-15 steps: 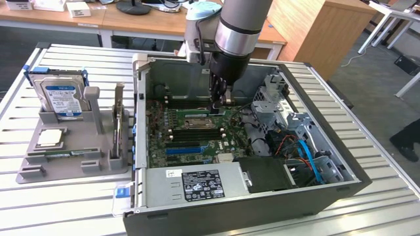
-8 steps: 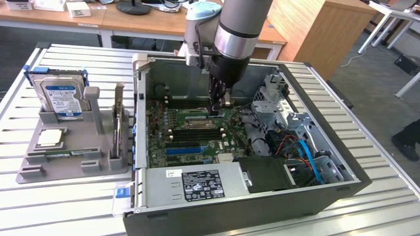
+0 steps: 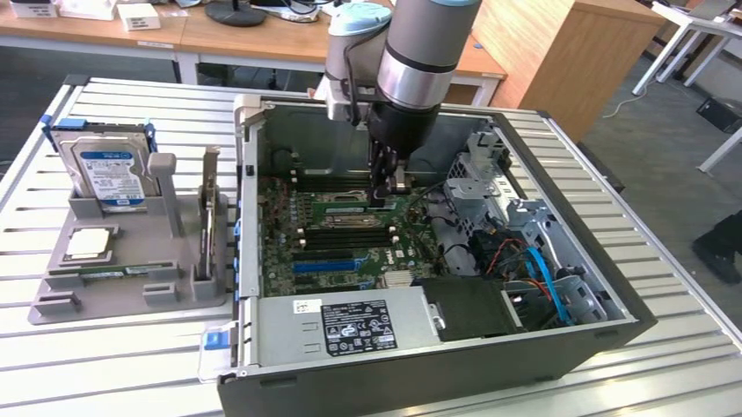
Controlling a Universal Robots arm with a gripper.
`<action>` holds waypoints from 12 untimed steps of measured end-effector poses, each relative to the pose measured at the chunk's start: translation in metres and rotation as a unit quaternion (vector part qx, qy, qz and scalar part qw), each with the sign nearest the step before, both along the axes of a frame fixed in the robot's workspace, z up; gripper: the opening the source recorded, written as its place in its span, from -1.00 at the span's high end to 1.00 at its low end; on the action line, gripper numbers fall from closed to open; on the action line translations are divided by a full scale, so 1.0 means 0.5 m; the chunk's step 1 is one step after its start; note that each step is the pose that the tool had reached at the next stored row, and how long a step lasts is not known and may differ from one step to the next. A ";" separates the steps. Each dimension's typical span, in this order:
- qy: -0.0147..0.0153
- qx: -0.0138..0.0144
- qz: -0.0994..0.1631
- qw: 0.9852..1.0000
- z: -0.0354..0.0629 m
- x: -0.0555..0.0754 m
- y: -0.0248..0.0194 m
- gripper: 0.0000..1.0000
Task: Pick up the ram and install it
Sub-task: 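Insert the ram into the slot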
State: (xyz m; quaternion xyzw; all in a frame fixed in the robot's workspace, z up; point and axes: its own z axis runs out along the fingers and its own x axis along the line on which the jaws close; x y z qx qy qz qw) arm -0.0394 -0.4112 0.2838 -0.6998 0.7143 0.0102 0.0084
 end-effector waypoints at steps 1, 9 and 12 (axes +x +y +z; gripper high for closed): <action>0.000 0.000 0.000 1.000 0.000 0.000 0.0000 0.76; 0.000 -0.002 0.000 1.000 -0.002 0.000 0.0000 0.76; 0.000 -0.002 0.000 1.000 -0.004 0.000 0.0000 0.76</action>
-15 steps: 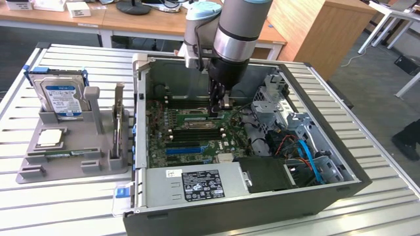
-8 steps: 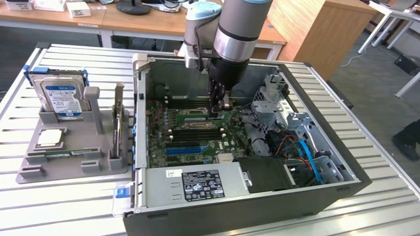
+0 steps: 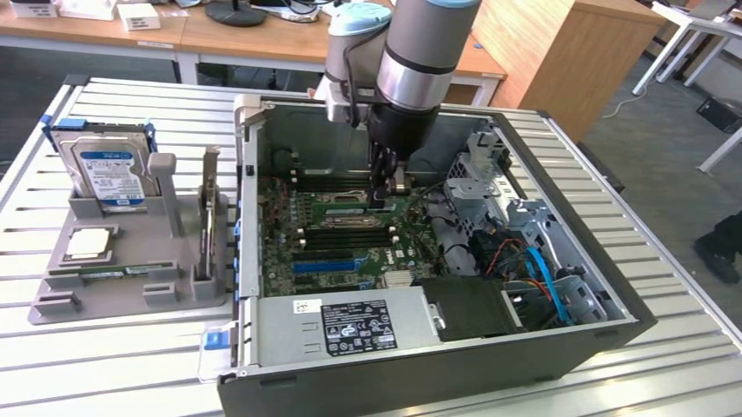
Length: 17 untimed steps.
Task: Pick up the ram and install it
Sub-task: 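Insert the ram into the slot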
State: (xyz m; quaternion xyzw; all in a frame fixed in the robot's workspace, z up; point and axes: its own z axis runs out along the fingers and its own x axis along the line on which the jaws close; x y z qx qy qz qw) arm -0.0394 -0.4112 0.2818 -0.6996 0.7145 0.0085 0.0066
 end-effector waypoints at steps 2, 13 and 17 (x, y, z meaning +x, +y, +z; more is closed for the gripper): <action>0.000 0.000 0.000 1.000 -0.002 0.000 0.0000 0.76; 0.000 0.000 0.000 1.000 -0.005 0.000 -0.0020 0.76; 0.000 0.000 0.000 1.000 -0.005 0.000 -0.0066 0.76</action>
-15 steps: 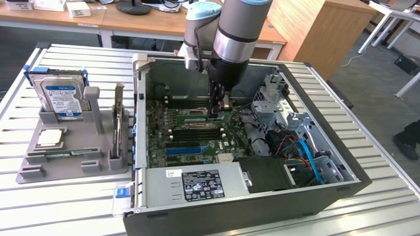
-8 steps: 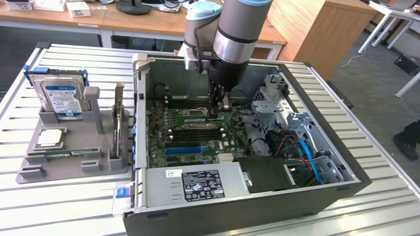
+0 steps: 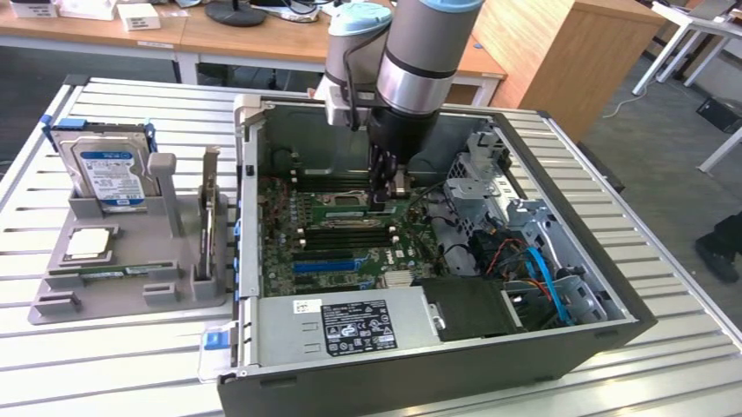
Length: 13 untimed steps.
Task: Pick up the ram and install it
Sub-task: 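Insert the ram into the slot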
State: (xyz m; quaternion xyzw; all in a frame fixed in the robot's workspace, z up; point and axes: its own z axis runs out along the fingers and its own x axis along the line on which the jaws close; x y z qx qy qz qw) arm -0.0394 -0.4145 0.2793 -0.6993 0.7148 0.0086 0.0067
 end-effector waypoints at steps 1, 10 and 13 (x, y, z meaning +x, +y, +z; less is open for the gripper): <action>0.000 0.000 0.000 1.000 0.000 0.000 -0.0007 0.76; 0.000 0.000 0.000 1.000 -0.003 0.000 -0.0011 0.76; 0.000 0.000 0.000 1.000 -0.008 0.000 -0.0010 0.76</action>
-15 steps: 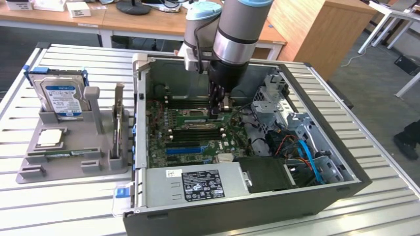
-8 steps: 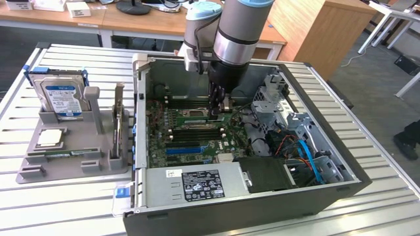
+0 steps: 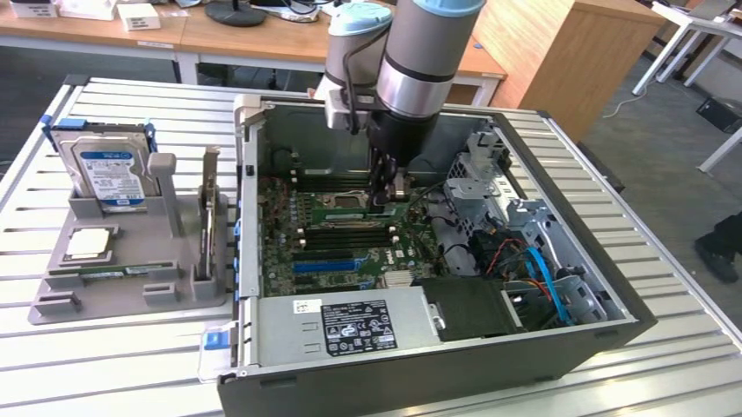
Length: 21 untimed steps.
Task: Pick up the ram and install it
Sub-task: 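Insert the ram into the slot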
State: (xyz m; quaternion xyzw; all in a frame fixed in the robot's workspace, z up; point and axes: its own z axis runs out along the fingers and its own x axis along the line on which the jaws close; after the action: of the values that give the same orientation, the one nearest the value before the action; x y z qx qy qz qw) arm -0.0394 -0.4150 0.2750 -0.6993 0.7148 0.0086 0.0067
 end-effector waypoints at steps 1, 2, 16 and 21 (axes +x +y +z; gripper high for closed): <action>0.000 0.000 0.000 1.000 -0.002 0.000 0.0000 0.76; 0.000 0.000 0.000 1.000 -0.004 0.000 0.0000 0.76; 0.000 -0.003 -0.001 1.000 -0.024 -0.003 0.0000 0.76; 0.000 -0.003 -0.001 1.000 -0.026 -0.003 0.0000 0.76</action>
State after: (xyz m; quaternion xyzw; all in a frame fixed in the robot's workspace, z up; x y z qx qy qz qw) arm -0.0408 -0.4150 0.2620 -0.6987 0.7154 0.0066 0.0044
